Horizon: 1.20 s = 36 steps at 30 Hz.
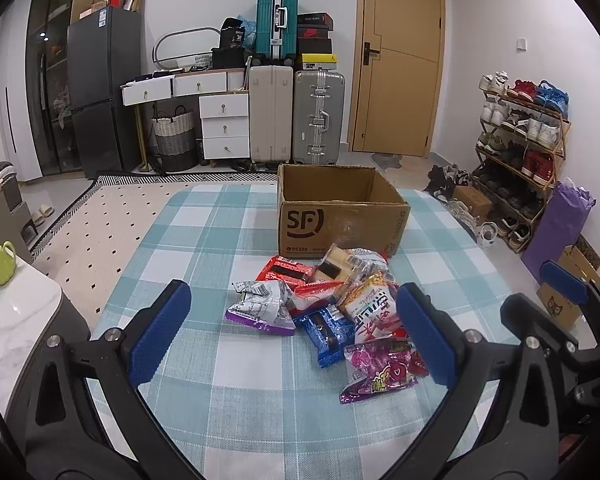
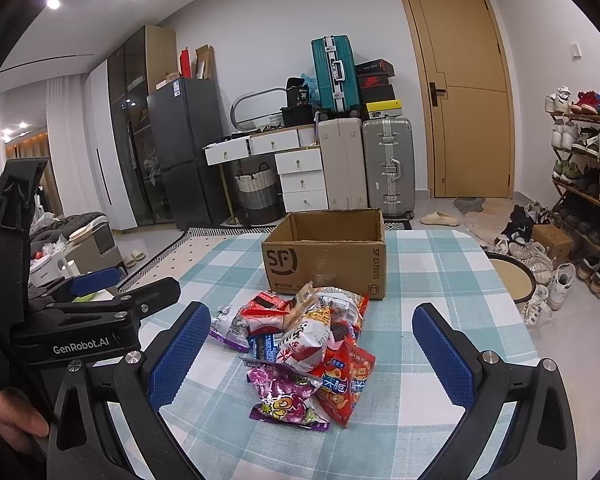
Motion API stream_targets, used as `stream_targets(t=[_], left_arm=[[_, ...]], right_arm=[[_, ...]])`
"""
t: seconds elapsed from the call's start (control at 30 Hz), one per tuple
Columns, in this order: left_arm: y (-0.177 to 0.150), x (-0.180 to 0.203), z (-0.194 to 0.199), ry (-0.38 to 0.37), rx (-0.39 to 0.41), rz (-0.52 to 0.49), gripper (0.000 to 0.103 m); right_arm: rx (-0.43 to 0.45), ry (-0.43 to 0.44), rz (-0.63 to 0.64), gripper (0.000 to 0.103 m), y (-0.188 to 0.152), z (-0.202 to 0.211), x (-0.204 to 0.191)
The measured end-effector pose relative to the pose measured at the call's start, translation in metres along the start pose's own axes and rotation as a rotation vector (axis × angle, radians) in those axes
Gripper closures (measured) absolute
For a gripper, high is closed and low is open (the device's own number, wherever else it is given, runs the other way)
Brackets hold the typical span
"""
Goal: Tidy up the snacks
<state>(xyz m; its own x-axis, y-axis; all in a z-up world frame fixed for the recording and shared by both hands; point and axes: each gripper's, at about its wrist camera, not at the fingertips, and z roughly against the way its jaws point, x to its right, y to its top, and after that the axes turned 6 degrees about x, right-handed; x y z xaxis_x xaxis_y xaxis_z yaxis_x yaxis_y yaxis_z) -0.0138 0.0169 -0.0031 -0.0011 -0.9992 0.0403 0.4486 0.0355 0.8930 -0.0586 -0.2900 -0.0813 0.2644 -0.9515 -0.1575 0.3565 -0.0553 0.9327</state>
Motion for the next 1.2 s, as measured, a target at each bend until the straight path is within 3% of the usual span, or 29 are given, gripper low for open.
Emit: stream_targets(t=[0.4, 0.7, 1.2], left_arm=[[-0.005, -0.003, -0.012, -0.009, -0.045, 0.018, 0.001], [-0.029, 0.006, -0.045, -0.094, -0.152, 0.011, 0.001], [-0.083, 0.044, -0.127, -0.329, -0.377, 0.025, 0.005]], right_arm=[[0.019, -0.014, 0.03, 0.0, -0.001, 0.007, -0.002], [0.001, -0.051, 0.014, 0.0, -0.011, 0.0, 0.016], [-0.094, -0.068, -0.064, 0.0, -0.045, -0.024, 0.064]])
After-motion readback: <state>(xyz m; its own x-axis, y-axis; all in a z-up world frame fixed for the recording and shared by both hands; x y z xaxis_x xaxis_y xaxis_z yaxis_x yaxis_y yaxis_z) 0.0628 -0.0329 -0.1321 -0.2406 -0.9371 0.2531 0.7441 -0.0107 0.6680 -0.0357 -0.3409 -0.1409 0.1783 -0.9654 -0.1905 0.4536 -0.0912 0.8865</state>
